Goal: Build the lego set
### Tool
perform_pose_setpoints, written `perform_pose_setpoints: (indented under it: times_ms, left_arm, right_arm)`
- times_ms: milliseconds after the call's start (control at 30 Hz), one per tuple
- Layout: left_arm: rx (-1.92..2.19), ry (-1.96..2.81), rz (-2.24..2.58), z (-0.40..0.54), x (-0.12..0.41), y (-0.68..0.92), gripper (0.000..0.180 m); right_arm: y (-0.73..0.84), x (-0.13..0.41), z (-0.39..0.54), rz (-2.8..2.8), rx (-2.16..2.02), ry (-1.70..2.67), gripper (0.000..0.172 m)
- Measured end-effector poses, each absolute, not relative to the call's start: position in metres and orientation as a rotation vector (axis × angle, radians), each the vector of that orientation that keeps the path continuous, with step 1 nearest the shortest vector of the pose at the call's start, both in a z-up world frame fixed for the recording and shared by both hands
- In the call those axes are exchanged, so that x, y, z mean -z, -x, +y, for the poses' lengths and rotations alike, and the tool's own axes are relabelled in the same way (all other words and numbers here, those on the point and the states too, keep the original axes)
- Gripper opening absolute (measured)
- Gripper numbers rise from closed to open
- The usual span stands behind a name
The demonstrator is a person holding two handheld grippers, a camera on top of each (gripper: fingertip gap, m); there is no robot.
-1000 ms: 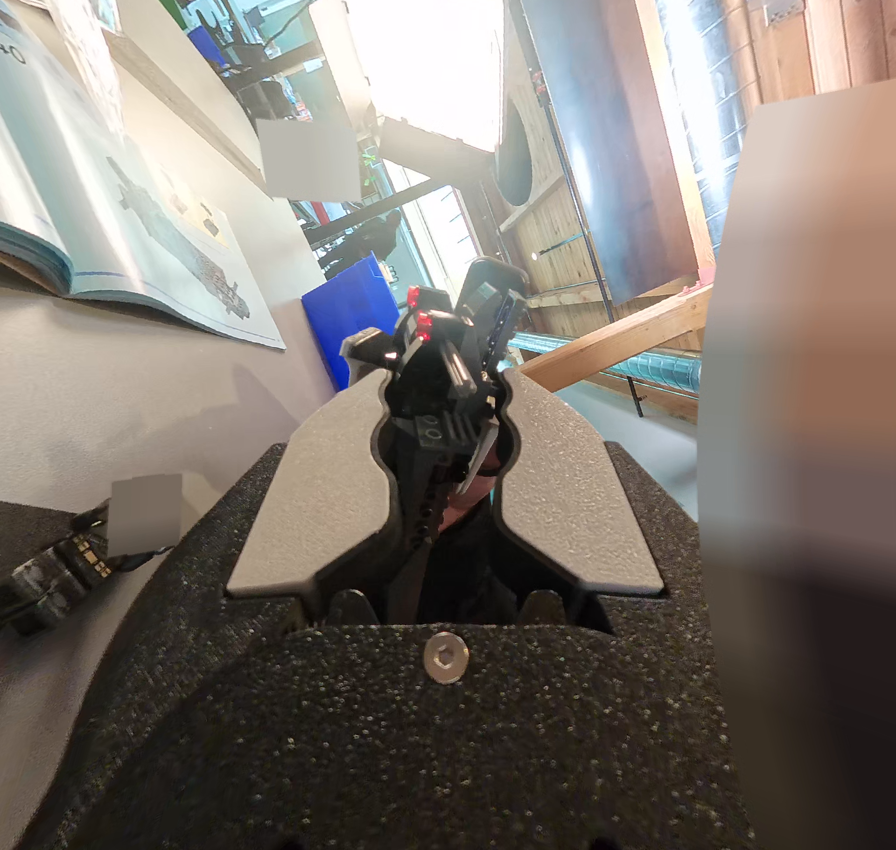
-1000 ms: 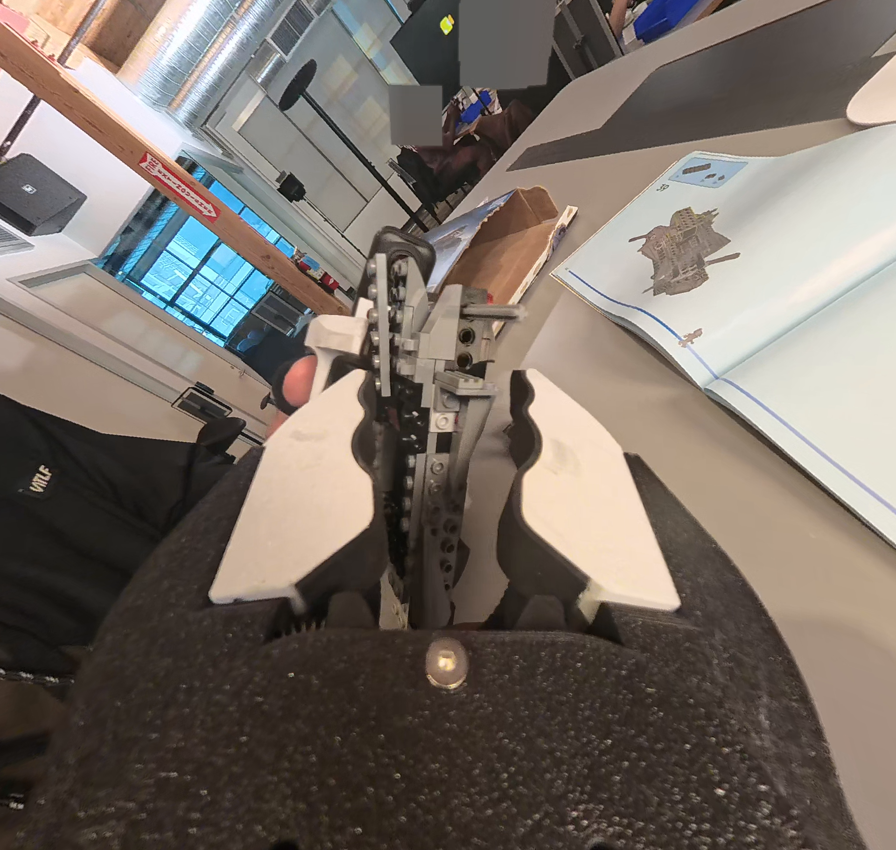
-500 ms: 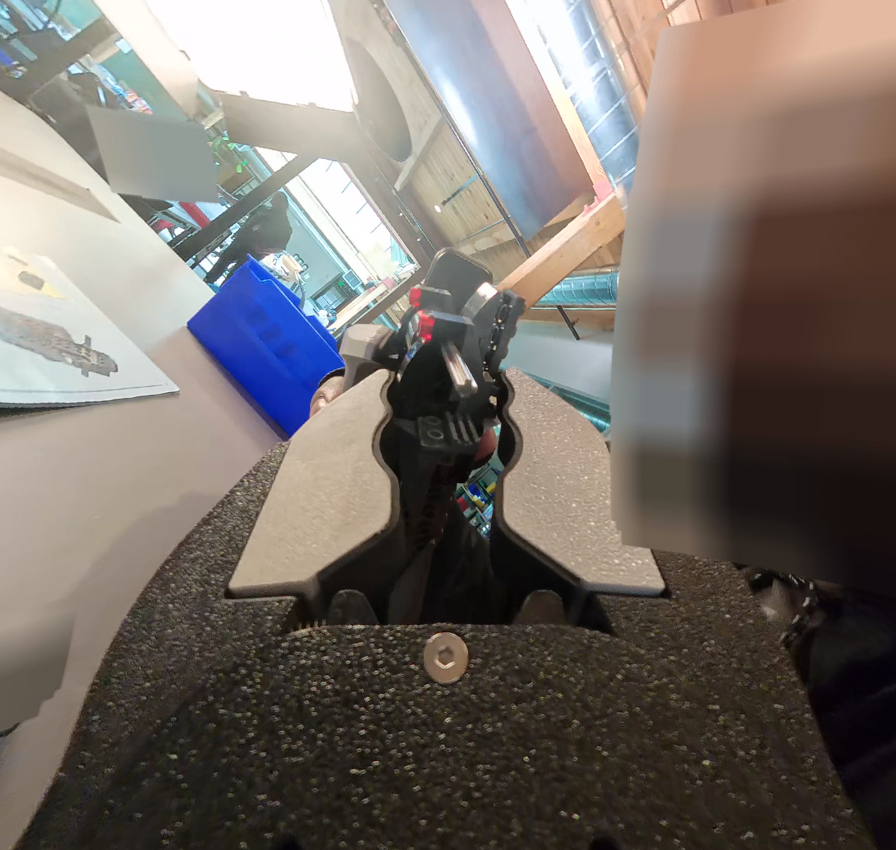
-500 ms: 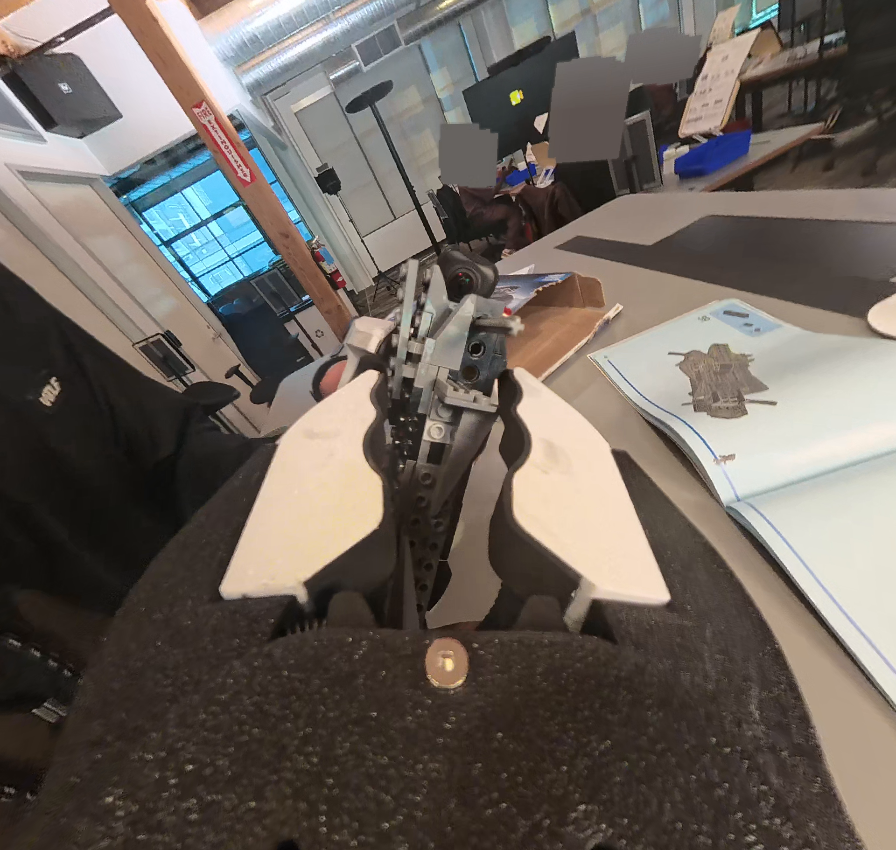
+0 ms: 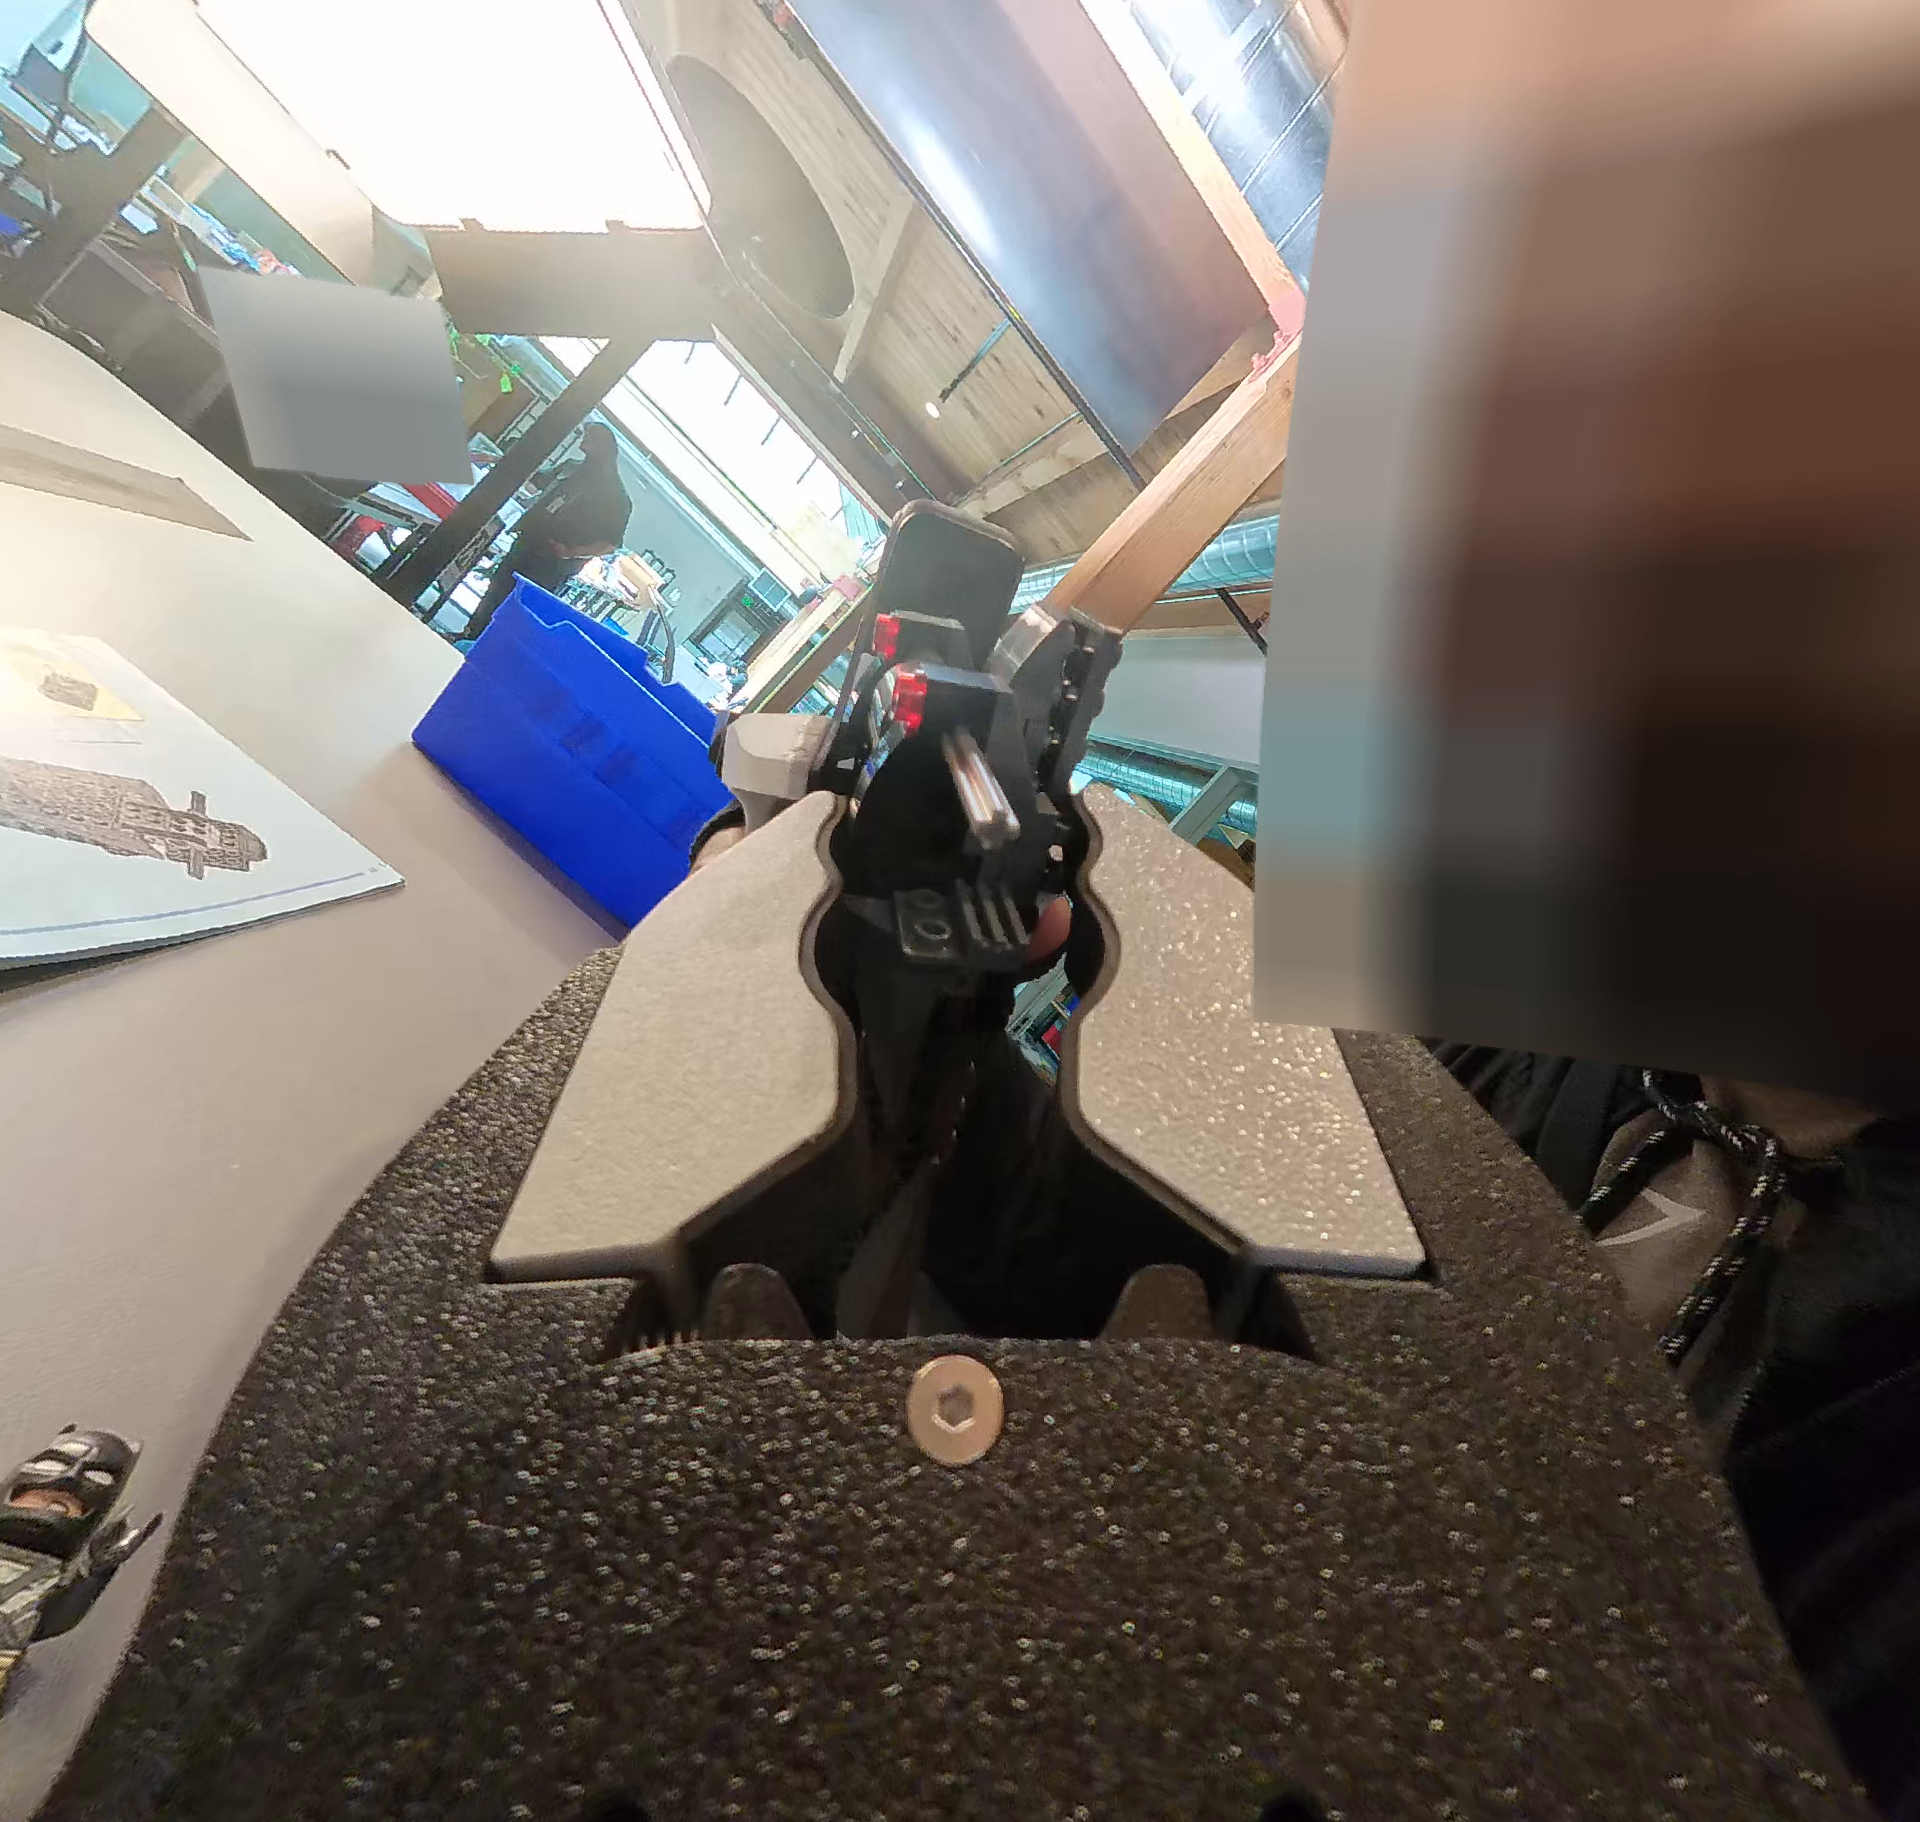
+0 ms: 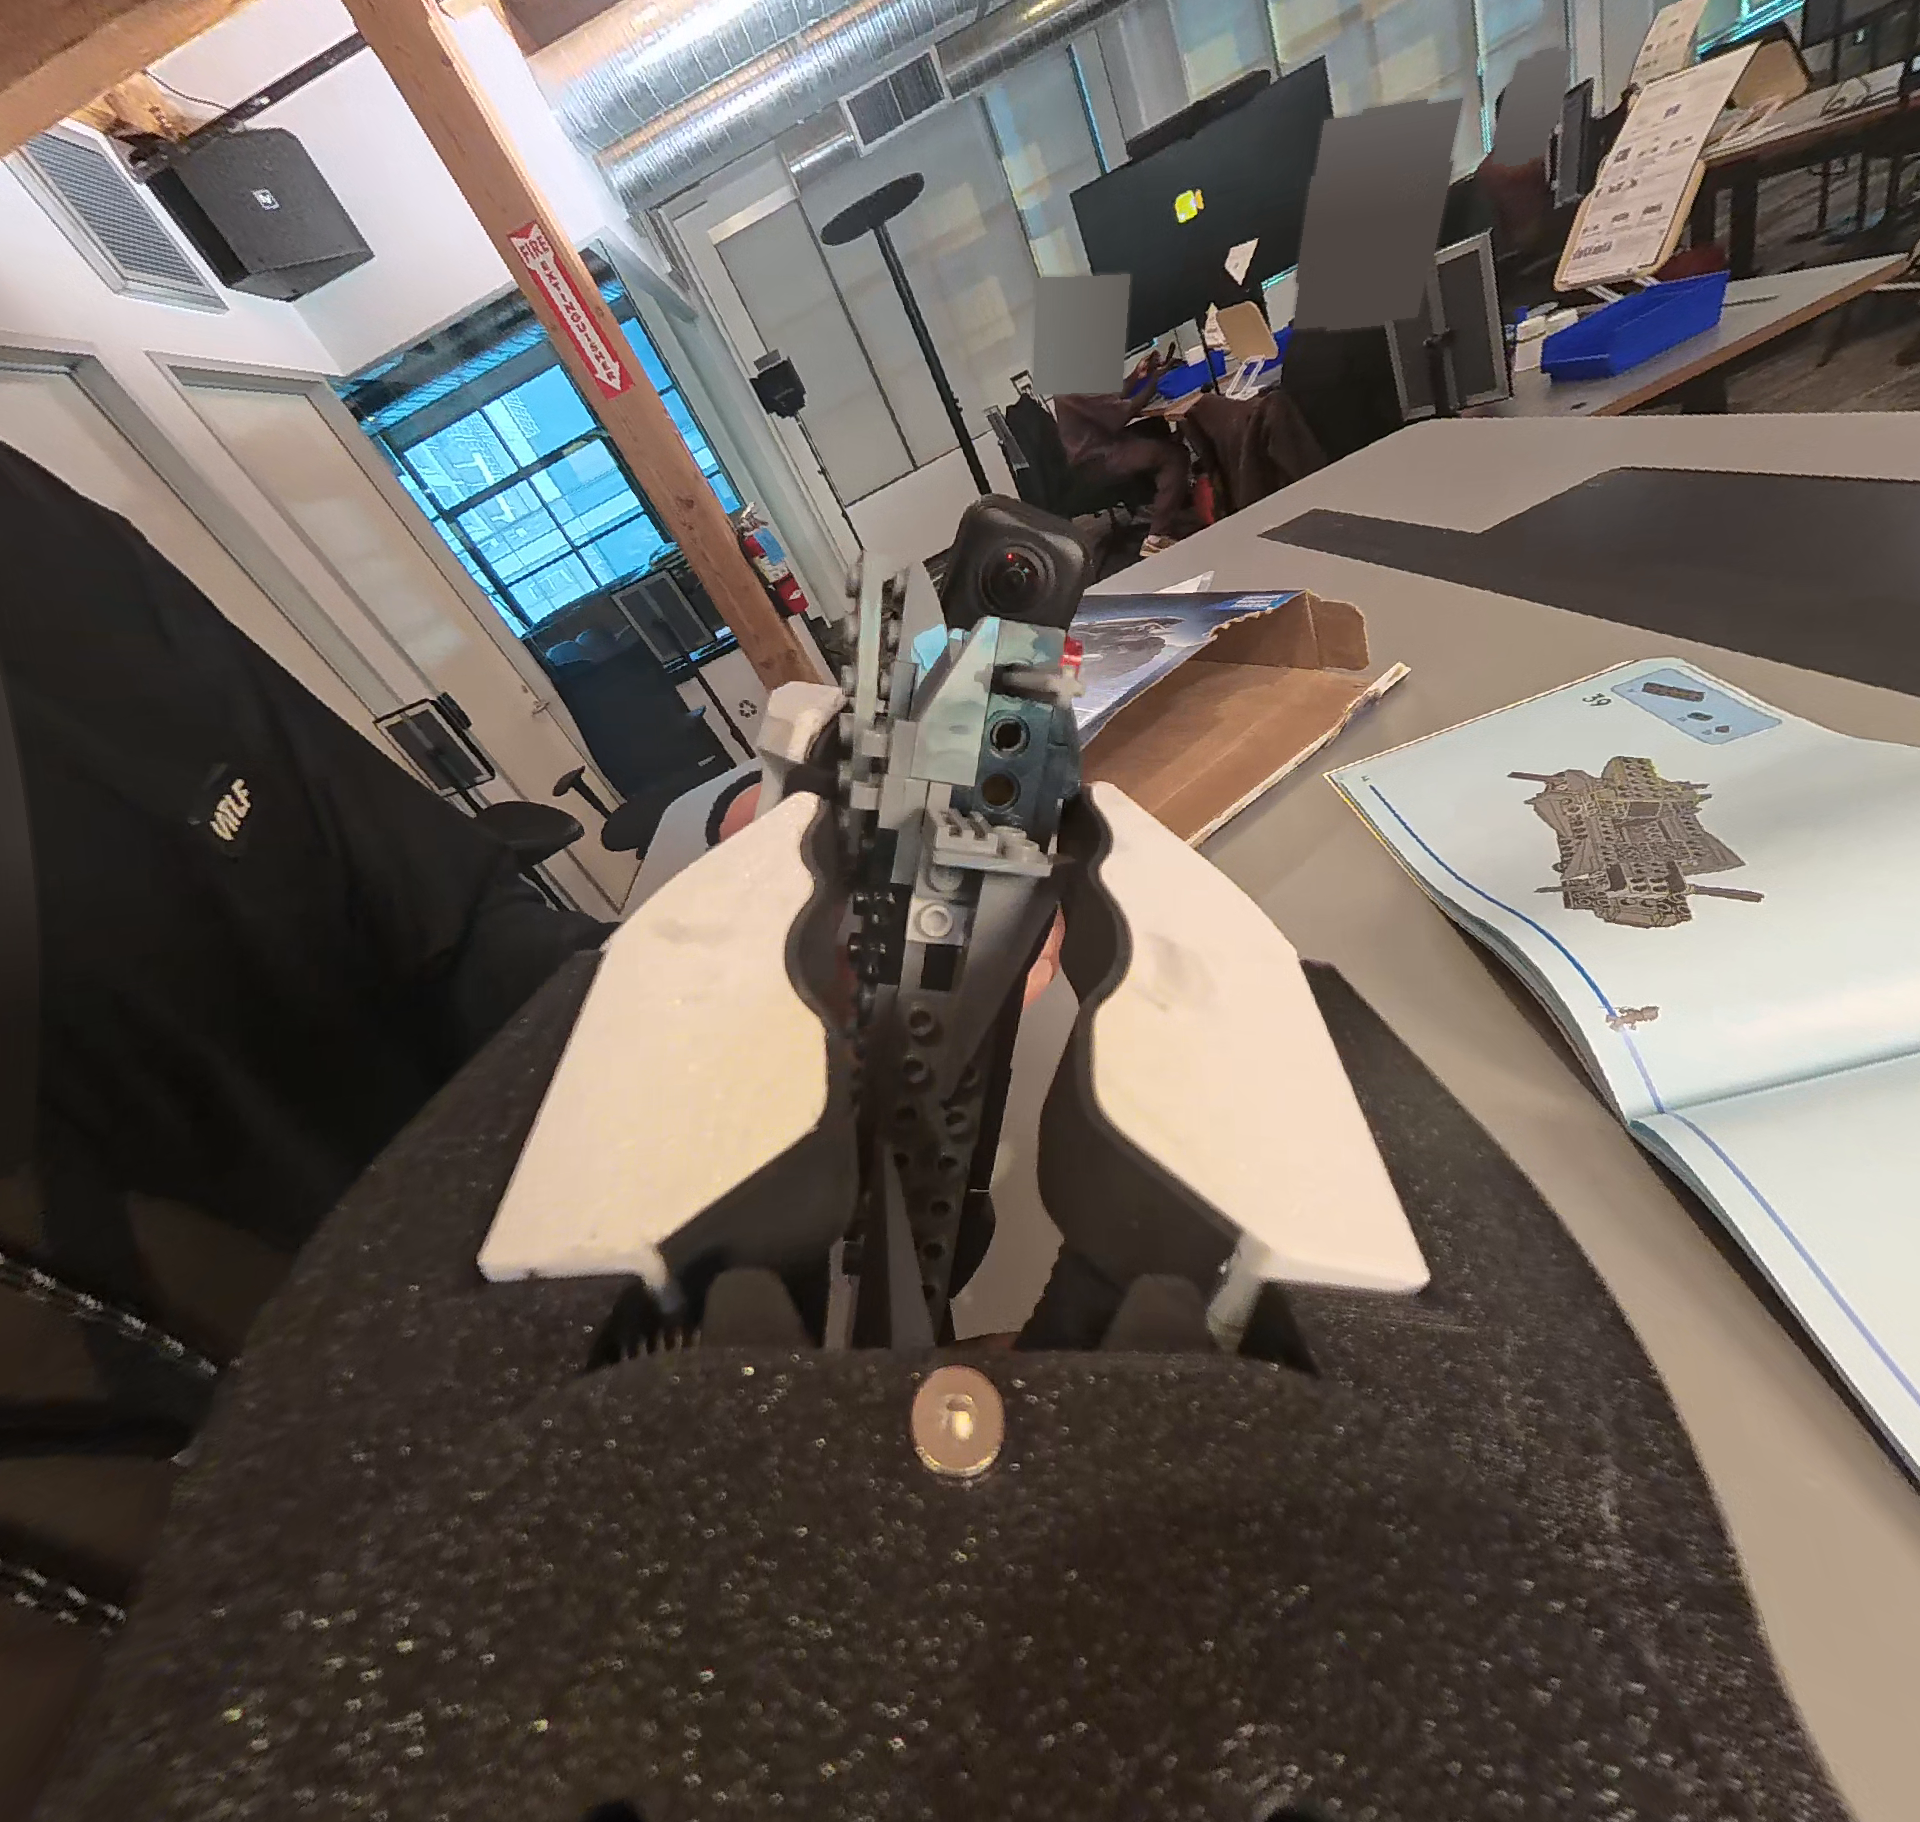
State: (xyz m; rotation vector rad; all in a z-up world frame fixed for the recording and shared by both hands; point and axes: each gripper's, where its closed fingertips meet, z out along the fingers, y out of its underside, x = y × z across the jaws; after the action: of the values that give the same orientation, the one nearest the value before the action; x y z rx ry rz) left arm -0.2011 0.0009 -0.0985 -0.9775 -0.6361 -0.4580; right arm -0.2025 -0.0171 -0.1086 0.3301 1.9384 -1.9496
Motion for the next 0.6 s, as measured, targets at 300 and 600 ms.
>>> perform_pose_setpoints:
  times_ms: [300, 600]
  left_arm:
    - [0.464, 0.97, -0.644, -0.0001, 0.0995, 0.2022, 0.039]
    - [0.416, 0.956, -0.622, -0.0057, 0.0958, 0.2032, 0.038]
  right_arm:
    - [0.2034, 0.1096, -0.0179, 1.937, 1.946, -0.345, 0.04]
    - [0.2064, 0.1014, -0.0145, 1.962, 1.997, -0.388, 0.052]
